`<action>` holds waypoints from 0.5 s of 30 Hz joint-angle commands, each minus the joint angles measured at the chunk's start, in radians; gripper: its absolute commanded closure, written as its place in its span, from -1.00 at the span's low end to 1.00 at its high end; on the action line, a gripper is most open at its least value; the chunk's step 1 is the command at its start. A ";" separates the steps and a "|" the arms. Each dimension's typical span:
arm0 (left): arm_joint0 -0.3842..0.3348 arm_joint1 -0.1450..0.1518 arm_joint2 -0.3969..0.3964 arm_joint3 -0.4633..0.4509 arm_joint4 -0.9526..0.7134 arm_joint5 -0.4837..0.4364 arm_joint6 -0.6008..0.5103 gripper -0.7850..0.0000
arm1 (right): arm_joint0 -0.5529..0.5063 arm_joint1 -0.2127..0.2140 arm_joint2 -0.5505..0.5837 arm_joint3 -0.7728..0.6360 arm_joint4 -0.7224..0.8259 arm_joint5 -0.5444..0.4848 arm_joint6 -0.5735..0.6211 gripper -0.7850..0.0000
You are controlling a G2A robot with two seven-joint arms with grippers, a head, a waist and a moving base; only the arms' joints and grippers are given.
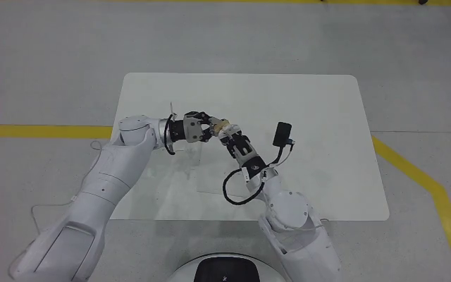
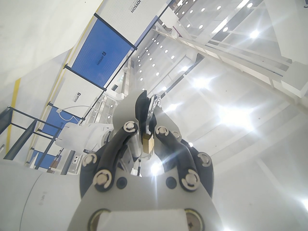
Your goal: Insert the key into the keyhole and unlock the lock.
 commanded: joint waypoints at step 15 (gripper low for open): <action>0.188 0.043 -0.143 -0.321 0.220 -0.407 0.357 1.00 | -0.070 0.015 0.265 -0.059 0.669 0.154 0.374 -1.00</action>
